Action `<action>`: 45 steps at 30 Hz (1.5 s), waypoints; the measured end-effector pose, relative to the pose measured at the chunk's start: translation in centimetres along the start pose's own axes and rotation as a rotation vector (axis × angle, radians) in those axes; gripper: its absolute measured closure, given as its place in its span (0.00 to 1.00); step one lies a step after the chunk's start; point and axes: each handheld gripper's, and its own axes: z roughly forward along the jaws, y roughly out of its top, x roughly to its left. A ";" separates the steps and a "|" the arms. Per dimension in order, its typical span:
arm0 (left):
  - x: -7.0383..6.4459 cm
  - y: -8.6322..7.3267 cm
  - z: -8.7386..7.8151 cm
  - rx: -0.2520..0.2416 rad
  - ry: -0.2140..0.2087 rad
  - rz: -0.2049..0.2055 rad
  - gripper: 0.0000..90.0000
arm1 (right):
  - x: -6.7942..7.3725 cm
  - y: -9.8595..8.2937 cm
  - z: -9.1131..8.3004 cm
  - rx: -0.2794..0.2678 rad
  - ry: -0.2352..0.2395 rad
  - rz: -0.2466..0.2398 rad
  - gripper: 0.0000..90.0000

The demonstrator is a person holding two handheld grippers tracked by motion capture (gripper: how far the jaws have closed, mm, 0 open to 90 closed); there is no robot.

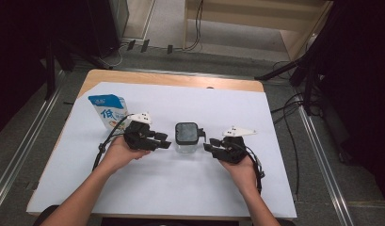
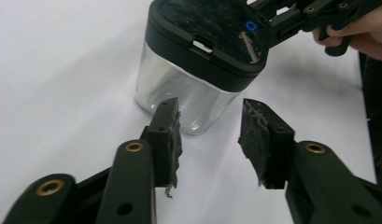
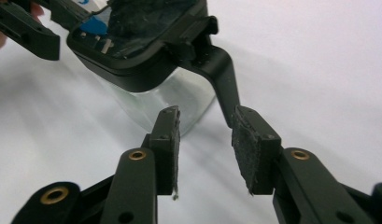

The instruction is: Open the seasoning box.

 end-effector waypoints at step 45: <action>1.0 4.0 3.5 0.091 -0.053 0.144 0.00 | -2.3 1.9 1.6 0.003 -0.015 0.069 1.00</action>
